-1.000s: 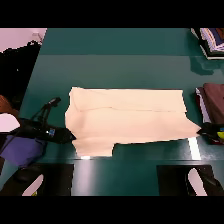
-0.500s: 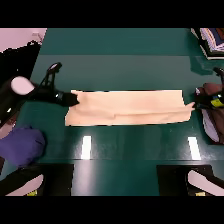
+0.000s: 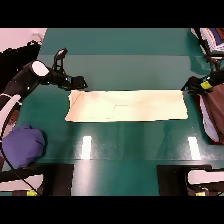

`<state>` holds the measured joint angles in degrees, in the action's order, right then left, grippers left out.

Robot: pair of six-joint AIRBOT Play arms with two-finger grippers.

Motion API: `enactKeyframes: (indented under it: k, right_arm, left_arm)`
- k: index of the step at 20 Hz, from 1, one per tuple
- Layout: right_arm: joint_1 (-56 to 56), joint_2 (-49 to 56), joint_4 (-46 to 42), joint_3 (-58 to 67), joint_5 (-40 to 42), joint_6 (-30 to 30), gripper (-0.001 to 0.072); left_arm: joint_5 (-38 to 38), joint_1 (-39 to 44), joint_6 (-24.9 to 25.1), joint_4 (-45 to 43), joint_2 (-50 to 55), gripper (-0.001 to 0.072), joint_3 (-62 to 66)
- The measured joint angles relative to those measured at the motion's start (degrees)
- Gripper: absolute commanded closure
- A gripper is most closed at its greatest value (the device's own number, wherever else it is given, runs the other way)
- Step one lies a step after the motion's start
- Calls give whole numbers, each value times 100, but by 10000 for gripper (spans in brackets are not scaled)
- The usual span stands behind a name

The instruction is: Fold the shirts.

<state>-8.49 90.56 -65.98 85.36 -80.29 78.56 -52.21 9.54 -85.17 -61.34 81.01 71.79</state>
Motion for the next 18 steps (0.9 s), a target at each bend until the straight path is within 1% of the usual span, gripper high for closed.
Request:
enactKeyframes:
  k: [3,4,5,6,10,14,15,16,17,18]
  right_arm:
    - [-385,155,269,63,-275,-212,242]
    - [-531,177,332,-4,-348,-278,242]
    - [-680,195,352,-114,-413,-348,242]
    - [-837,212,391,-262,-422,-433,242]
    - [-1283,330,629,-876,-254,-791,243]
    - [-1303,654,1043,-1163,-144,-1032,246]
    - [-1246,721,1158,-1191,-155,-1064,286]
    - [-1180,782,1237,-1211,-157,-1086,355]
    - [-1106,835,1266,-1222,-142,-1115,551]
    - [-1043,868,1237,-1222,-83,-1141,643]
  left_arm:
    - [-402,0,-4,2,42,218,278]
    - [-564,0,-4,17,52,382,339]
    - [-693,2,-4,37,59,636,382]
    - [-804,9,-4,52,63,675,411]
    - [-907,177,0,133,74,677,470]
    - [-693,535,11,157,94,684,483]
    - [-634,634,11,160,98,684,485]
    - [-592,721,11,162,101,684,487]
    - [-538,807,9,166,116,685,487]
    - [-490,879,7,186,144,684,487]
